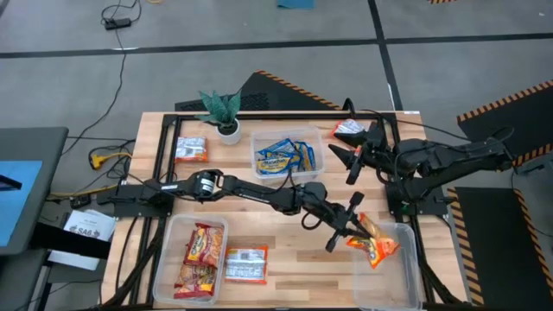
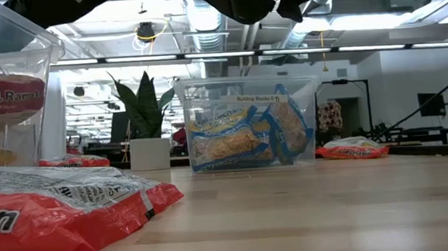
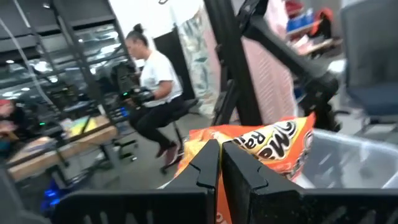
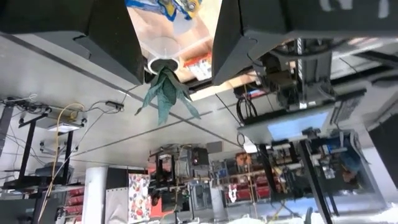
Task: Sort Maruchan noodles
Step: Put the orange noodle packet into the bottom right transparent bin, then put the top right orange noodle packet into the bottom right transparent bin
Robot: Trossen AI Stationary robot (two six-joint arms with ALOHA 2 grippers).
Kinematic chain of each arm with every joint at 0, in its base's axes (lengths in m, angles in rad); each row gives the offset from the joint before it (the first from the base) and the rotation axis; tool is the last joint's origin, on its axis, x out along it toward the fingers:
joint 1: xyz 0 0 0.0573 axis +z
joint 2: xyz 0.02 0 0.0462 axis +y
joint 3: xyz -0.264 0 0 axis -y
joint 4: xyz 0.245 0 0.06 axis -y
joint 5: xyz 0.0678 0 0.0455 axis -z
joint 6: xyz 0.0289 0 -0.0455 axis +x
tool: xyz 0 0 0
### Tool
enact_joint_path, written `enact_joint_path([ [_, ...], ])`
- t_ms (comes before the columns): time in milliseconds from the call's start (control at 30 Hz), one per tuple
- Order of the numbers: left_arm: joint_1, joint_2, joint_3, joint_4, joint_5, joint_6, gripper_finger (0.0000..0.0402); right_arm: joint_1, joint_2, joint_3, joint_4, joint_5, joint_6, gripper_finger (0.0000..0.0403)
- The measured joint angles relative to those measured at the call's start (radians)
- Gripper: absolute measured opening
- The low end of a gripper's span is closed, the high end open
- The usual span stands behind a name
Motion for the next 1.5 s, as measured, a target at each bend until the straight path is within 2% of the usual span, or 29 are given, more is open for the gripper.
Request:
enact_joint_path([
  [133, -0.005, 0.000, 0.000, -0.034, -0.051, 0.055, 0.0000, 0.000, -0.010, 0.000, -0.003, 0.001, -0.006, 0.0210],
  [367, -0.009, 0.001, 0.000, -0.053, -0.059, 0.026, 0.0000, -0.014, -0.010, 0.000, -0.003, 0.002, -0.007, 0.0210],
  [533, -0.010, 0.001, 0.000, -0.054, -0.120, 0.041, 0.0011, -0.033, -0.007, 0.000, -0.003, 0.001, -0.007, 0.0210],
  [700, -0.010, 0.001, 0.000, -0.086, -0.130, 0.042, 0.0044, -0.050, -0.010, 0.000, -0.002, 0.001, -0.007, 0.0210],
  [1033, -0.002, -0.005, -0.001, -0.151, -0.130, 0.018, 0.0139, -0.058, -0.010, 0.000, -0.002, 0.000, -0.007, 0.0210],
  [1167, 0.013, -0.056, -0.001, -0.333, -0.112, 0.027, 0.0156, -0.058, -0.020, 0.000, -0.014, 0.000, -0.022, 0.0210],
  [1500, 0.078, -0.248, -0.001, -0.968, -0.089, 0.046, 0.0158, -0.058, -0.096, 0.000, -0.013, 0.058, -0.064, 0.0210],
])
